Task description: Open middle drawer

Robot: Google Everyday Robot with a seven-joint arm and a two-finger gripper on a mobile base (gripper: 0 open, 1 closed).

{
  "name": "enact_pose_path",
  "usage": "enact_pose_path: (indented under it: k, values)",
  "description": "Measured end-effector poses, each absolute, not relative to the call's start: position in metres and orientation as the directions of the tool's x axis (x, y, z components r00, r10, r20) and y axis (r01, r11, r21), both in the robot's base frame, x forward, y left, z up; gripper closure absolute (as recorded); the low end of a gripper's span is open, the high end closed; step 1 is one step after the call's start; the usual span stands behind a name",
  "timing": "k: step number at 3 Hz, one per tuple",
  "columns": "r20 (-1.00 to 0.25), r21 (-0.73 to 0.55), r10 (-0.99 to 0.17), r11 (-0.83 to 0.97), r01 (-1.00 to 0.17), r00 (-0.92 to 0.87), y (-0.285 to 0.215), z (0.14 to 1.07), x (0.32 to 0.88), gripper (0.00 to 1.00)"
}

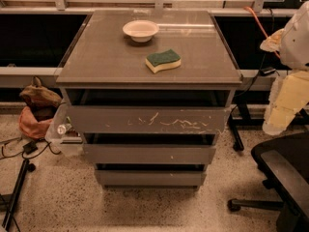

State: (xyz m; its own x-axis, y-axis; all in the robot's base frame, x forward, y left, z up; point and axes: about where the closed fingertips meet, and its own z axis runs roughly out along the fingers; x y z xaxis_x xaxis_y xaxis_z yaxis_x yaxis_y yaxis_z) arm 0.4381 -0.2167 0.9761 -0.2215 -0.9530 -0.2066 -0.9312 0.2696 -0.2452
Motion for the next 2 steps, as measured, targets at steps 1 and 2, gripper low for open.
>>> enact_pose_path:
  k: [1,2]
  values:
    - [-0.207,-0.245,-0.953,0.270,-0.931,-0.222,-0.2167,0.9761,0.4381,0.00]
    - [-0.217,-0.245,-0.952,0.268,-0.932,-0.217,-0.2168,0.9732,0.4396,0.00]
